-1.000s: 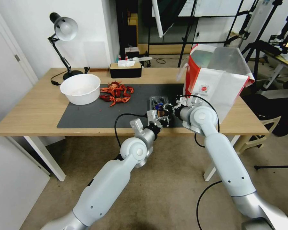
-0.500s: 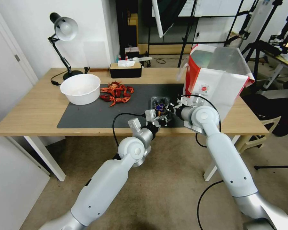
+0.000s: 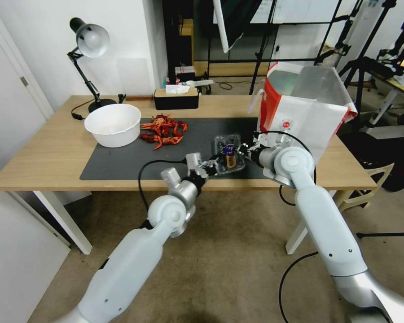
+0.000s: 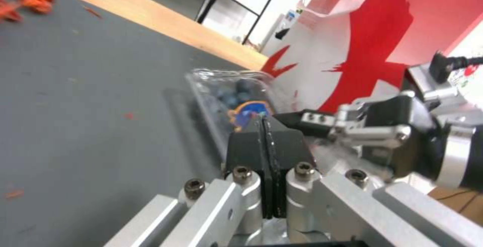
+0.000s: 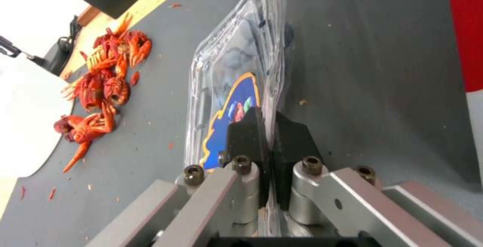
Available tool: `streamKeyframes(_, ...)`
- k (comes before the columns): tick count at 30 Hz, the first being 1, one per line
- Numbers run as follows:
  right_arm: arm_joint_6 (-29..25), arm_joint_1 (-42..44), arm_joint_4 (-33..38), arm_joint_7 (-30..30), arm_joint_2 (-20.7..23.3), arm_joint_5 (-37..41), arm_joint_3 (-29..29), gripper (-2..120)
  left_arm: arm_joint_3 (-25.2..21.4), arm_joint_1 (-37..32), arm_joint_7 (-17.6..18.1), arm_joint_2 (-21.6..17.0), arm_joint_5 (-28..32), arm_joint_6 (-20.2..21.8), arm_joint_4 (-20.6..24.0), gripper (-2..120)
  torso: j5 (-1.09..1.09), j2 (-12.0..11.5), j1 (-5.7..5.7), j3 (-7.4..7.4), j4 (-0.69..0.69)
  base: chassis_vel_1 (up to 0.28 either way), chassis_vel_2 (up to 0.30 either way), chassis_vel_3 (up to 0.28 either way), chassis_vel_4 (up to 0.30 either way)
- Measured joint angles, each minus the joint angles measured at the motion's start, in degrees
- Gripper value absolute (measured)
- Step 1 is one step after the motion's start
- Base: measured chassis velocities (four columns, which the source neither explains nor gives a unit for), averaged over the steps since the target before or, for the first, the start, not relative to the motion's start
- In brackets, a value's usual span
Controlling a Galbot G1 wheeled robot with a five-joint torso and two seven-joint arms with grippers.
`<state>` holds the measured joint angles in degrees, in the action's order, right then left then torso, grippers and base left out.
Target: Close the takeout container lid, then place the container into the takeout bag.
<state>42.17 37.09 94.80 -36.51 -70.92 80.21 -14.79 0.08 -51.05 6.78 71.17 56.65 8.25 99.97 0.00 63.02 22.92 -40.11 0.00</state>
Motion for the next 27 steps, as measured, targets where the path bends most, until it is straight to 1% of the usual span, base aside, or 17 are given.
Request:
streamKeyframes(5,-0.1,0.0,0.5,0.4,0.2,0.4,-0.1,0,-3.2,-3.9,-2.0,-1.8,-3.1,-1.3,2.3,0,0.00,0.0,0.00,0.00,0.00,0.000,0.000,0.000,0.000)
streamKeyframes(10,-0.1,0.1,0.9,0.7,0.2,0.7,-0.2,0,-5.1,-6.2,-2.8,-2.9,-5.0,-2.3,4.0,0,0.01,0.0,0.00,0.00,-0.01,0.000,0.000,0.000,0.000)
streamKeyframes(12,-0.1,0.1,1.4,1.2,-0.1,1.2,-0.2,0,-7.0,-9.2,-3.8,-4.0,-8.3,-4.1,5.2,0,0.00,0.0,0.00,0.00,-0.01,0.000,0.000,0.000,0.000)
streamKeyframes(13,-0.1,0.1,1.5,1.3,-0.1,1.2,-0.2,0,-7.3,-9.7,-3.9,-4.2,-8.8,-4.4,5.4,0,0.00,0.0,0.00,0.00,0.00,0.000,0.000,0.000,0.000)
streamKeyframes(14,-0.1,0.1,1.7,1.4,-0.2,1.4,-0.2,0,-7.7,-10.6,-4.1,-4.5,-9.5,-5.0,5.7,3,0.00,0.0,0.00,0.00,0.00,0.000,0.000,0.000,0.000)
streamKeyframes(15,-0.1,0.1,1.7,1.4,-0.2,1.4,-0.2,0,-7.7,-10.6,-4.1,-4.5,-9.5,-5.0,5.7,3,0.00,0.0,0.00,0.00,0.00,0.000,0.000,0.000,0.000)
streamKeyframes(16,-0.1,0.0,1.9,1.7,-0.3,1.6,-0.2,0,-8.4,-12.0,-4.5,-4.9,-10.7,-5.9,6.2,14,0.00,0.0,0.00,0.00,0.01,0.000,0.000,0.000,0.000)
streamKeyframes(17,-0.2,-0.1,2.1,1.9,-0.4,1.7,-0.2,0,-8.8,-13.1,-4.7,-5.1,-11.4,-6.5,6.6,17,-0.01,0.0,0.00,0.00,0.01,0.000,0.000,0.000,0.000)
streamKeyframes(18,-0.2,-0.3,2.4,2.4,-0.6,2.0,-0.2,0,-10.0,-15.3,-4.9,-5.5,-13.4,-7.8,7.3,23,-0.01,0.0,0.00,0.01,0.01,0.000,0.000,0.000,0.000)
streamKeyframes(19,-0.2,-0.3,2.4,2.4,-0.6,2.0,-0.2,0,-10.0,-15.3,-4.9,-5.5,-13.4,-7.8,7.3,23,-0.01,0.0,0.00,0.01,0.01,0.000,0.000,0.000,0.000)
streamKeyframes(20,-0.2,-0.5,2.6,2.7,-0.7,2.1,-0.2,0,-10.6,-16.1,-5.0,-5.6,-14.3,-8.4,7.6,27,0.00,0.0,0.00,0.00,-0.01,0.000,0.000,0.000,0.000)
streamKeyframes(22,-0.3,-1.0,3.1,3.5,-1.0,2.2,-0.1,0,-13.0,-19.1,-5.5,-5.8,-16.7,-9.8,8.4,35,-0.01,0.0,-0.01,0.00,0.00,0.000,0.000,0.000,0.000)
streamKeyframes(23,-0.3,-1.0,3.1,3.5,-1.0,2.2,-0.1,0,-13.0,-19.1,-5.5,-5.8,-16.7,-9.8,8.4,35,-0.01,0.0,-0.01,0.00,0.00,0.000,0.000,0.000,0.000)
streamKeyframes(24,-0.3,-1.3,3.4,4.2,-1.2,2.2,0.1,0,-14.4,-20.4,-5.6,-5.8,-17.7,-10.5,8.8,41,0.00,0.0,0.00,0.01,0.01,0.000,0.000,0.000,0.000)
streamKeyframes(25,-0.8,-2.0,4.7,6.2,-1.2,2.2,0.2,0,-16.8,-23.8,-6.0,-5.6,-20.7,-12.8,9.2,53,0.00,0.0,0.00,0.00,0.01,0.000,0.000,0.000,0.000)
streamKeyframes(26,-1.2,-2.3,5.4,7.1,-1.1,2.2,0.3,0,-18.0,-24.9,-6.2,-5.3,-22.1,-14.1,9.3,58,0.00,0.0,0.00,0.00,0.00,0.000,0.000,0.000,0.000)
streamKeyframes(27,-1.2,-2.3,5.4,7.1,-1.1,2.2,0.3,0,-18.0,-24.9,-6.2,-5.3,-22.1,-14.1,9.3,58,0.00,0.0,0.00,0.00,0.00,0.000,0.000,0.000,0.000)
